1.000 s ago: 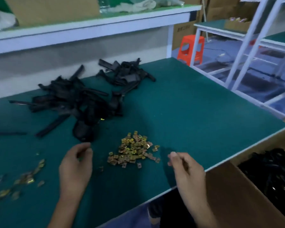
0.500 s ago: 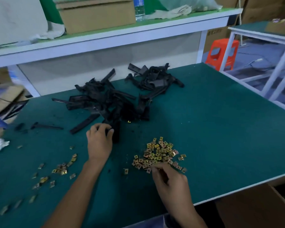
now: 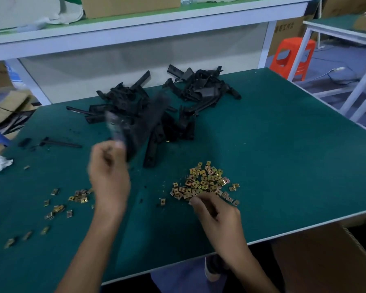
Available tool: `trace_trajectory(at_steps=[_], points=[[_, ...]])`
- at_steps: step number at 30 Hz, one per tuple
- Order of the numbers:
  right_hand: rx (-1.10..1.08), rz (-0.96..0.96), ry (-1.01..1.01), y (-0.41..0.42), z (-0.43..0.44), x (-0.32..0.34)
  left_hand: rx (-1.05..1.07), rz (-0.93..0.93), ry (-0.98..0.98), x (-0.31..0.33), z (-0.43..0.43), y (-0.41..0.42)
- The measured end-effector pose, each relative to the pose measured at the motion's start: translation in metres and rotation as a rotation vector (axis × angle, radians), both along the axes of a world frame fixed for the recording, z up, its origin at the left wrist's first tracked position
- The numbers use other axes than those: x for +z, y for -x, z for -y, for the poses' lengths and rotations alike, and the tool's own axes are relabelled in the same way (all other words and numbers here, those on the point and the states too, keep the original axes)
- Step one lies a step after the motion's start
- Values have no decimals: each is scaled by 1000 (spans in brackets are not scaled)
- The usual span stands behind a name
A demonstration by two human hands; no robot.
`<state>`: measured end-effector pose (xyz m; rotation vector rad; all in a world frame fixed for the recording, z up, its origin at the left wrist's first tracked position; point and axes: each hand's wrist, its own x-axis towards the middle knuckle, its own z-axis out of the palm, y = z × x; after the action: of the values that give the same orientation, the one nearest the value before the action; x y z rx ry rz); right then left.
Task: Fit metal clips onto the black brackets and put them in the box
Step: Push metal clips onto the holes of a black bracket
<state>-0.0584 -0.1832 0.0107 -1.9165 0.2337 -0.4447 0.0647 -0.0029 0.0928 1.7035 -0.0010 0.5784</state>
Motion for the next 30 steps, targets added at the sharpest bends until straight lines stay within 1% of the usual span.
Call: trace_trajectory(at_steps=[3,5,6,7,8,10,11,13,14,15,19,22,27,30], points=[[-10,-6,-135,2,0,1,-397,-295,125,-21,29,44],[-68,5,-304,2,3,1,-603,-472,108,-38,44,67],[-94,11,-397,2,6,0,-642,-512,81,-45,48,74],[-110,26,-471,0,9,-1,-634,-508,19,-51,48,77],[-117,43,-515,-1,13,-2,-587,-461,-100,-55,44,77],[-113,75,-547,-3,16,-1,-396,-309,-429,-61,28,70],[-100,84,-546,-3,15,1,-317,-263,-578,-64,19,66],[-60,101,-543,-4,12,2,-265,-282,-795,-69,4,61],[-47,106,-549,-5,11,3,-269,-299,-858,-72,1,60],[-41,113,-551,-5,10,3,-277,-312,-874,-73,0,59],[-51,105,-554,-5,10,5,-272,-317,-772,-73,1,56],[-47,108,-543,-5,10,5,-284,-277,-789,-73,1,57],[-48,102,-510,-7,11,1,-297,-353,-766,-67,-2,49],[-36,103,-488,-7,11,1,-306,-403,-664,-62,-2,46]])
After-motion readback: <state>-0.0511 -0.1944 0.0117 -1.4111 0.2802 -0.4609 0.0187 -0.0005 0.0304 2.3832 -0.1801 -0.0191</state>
